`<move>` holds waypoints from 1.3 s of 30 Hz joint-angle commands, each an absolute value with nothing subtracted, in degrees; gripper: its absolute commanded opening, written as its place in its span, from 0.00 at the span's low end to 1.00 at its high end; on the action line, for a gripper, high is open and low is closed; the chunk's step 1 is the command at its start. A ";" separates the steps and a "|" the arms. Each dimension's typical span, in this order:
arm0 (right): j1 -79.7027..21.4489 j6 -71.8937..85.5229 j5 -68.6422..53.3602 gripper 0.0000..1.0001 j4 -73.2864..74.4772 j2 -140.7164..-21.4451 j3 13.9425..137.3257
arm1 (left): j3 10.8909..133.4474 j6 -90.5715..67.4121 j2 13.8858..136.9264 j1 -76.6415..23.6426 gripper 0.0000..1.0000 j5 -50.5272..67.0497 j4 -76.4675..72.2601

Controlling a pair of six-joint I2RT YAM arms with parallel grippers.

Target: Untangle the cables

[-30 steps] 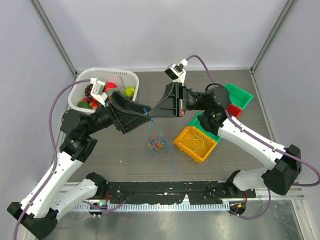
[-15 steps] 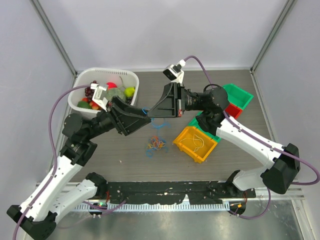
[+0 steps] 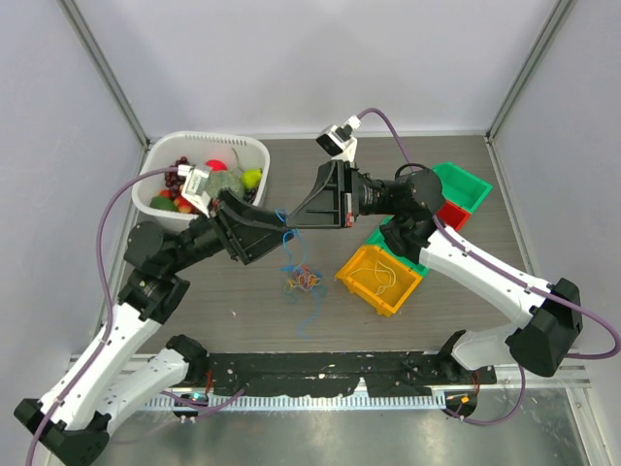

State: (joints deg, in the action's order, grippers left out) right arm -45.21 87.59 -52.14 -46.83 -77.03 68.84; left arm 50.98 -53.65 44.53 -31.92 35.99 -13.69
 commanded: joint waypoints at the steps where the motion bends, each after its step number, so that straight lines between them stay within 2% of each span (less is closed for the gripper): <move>1: -45.44 87.54 -51.68 0.01 -50.01 -76.29 69.61 | 49.13 -53.35 39.73 -31.99 0.67 34.81 -14.60; 10: -45.44 87.80 -52.47 0.01 -50.01 -76.20 69.08 | 50.80 -53.70 41.22 -32.08 0.72 32.52 -16.52; 18: -45.44 88.15 -52.91 0.01 -50.36 -76.38 69.00 | 51.24 -55.81 43.68 -31.99 0.72 31.91 -21.44; 29: -45.44 88.68 -53.17 0.01 -51.24 -76.38 69.08 | 50.10 -53.97 39.90 -32.08 0.73 30.41 -17.32; 39: -45.53 88.95 -53.17 0.01 -51.50 -76.46 69.17 | 52.65 -55.20 45.09 -31.99 0.73 33.05 -21.09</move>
